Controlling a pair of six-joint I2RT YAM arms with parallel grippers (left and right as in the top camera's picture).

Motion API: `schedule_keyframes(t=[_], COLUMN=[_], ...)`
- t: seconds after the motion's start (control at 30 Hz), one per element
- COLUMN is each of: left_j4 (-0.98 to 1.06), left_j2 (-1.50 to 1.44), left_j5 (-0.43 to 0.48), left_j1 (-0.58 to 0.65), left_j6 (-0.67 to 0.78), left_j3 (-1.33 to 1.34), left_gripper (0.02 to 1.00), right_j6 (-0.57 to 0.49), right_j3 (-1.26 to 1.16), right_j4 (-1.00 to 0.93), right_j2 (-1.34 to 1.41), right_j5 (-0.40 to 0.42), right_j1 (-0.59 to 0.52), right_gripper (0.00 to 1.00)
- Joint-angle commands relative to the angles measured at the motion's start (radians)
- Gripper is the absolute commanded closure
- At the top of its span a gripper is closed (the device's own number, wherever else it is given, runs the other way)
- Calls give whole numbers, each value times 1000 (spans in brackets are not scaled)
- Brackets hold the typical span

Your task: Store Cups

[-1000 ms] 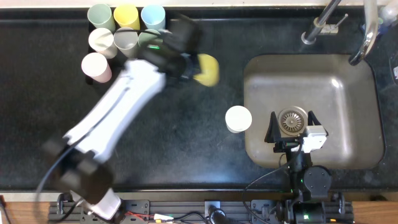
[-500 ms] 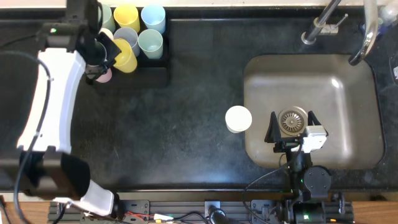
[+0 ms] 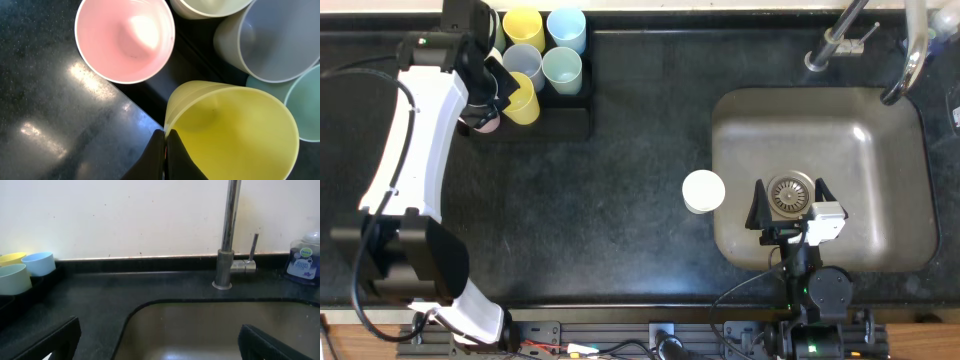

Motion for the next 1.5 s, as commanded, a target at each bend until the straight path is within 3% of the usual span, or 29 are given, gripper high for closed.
schedule_keyframes(t=[0.03,0.83,0.87,0.9,0.97,1.0,1.33,1.5], left_j4=[8,173,174,174,173,173,136,-7], left_j2=[38,51,51,51,51,51,-124,-359], left_j5=[-32,-22,-22,-22,-21,-21,-25,-25], left_j1=[1,6,6,5,5,5,5,-1], left_j6=[-4,-8,-8,-7,-7,-7,1,63], left_j3=[-1,-171,-171,-171,-171,-171,-171,-171], left_gripper=[980,945,908,768,397,38,20,20], right_j6=[-3,-3,-3,-3,-3,-3,-3,-3], right_j3=[-14,-13,-13,-13,-13,-13,-13,-14], right_j4=[6,6,6,6,6,6,6,6], right_j2=[-8,-8,-8,-8,-8,-8,-8,-8], right_j5=[-7,-7,-7,-7,-7,-7,-7,-7], right_j1=[-1,-1,-1,-1,-1,-1,-1,-1], right_gripper=[3,5,3,3,3,3,3,3])
